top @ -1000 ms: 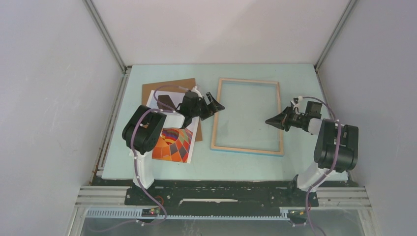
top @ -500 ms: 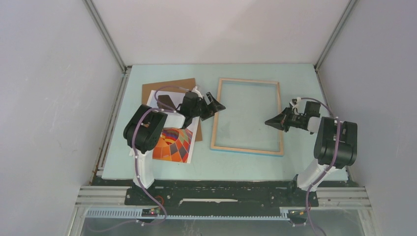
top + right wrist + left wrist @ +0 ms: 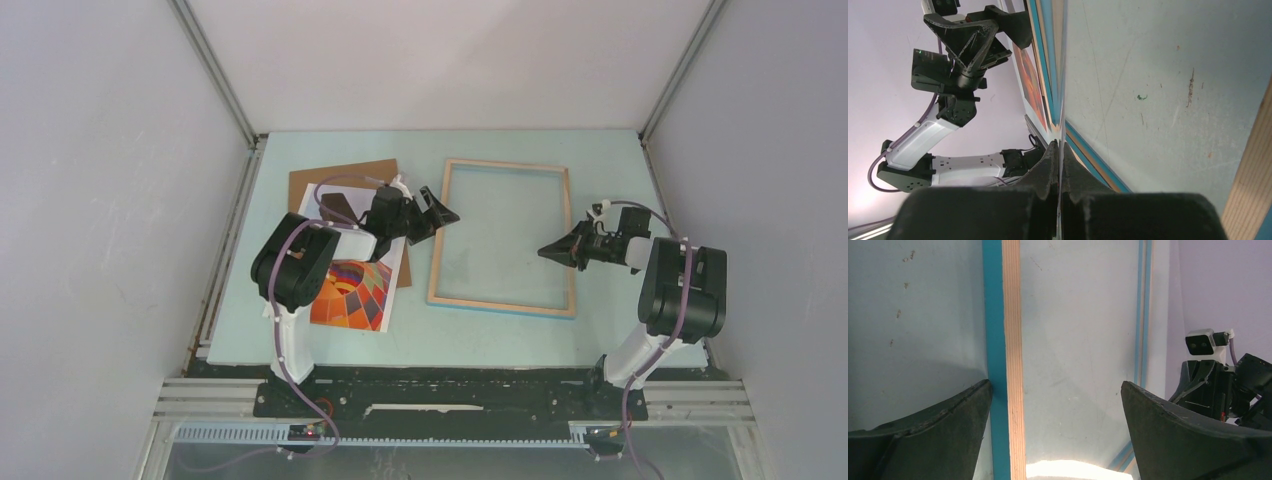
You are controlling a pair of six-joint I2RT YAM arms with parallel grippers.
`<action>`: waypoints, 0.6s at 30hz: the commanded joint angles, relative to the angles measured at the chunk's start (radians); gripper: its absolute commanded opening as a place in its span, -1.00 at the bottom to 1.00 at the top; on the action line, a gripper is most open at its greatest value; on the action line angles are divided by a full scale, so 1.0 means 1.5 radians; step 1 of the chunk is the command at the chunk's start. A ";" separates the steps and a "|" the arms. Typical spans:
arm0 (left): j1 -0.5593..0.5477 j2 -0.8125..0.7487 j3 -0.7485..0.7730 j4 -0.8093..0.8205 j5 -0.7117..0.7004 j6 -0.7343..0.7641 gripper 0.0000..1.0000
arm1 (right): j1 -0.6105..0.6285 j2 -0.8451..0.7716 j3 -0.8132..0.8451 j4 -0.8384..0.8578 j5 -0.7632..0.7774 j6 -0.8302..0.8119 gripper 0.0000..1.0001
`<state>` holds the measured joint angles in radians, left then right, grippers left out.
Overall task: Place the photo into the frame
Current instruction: Place the photo frame item in the photo frame.
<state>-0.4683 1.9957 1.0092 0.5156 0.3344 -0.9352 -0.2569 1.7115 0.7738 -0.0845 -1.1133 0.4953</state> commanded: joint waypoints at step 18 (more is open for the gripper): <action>-0.003 0.031 0.011 0.113 0.053 -0.060 1.00 | 0.040 -0.008 0.015 0.059 -0.005 -0.033 -0.75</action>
<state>-0.4522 2.0296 1.0088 0.6216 0.3367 -0.9871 -0.2356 1.7164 0.7738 -0.0154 -1.1259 0.4953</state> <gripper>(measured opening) 0.991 0.068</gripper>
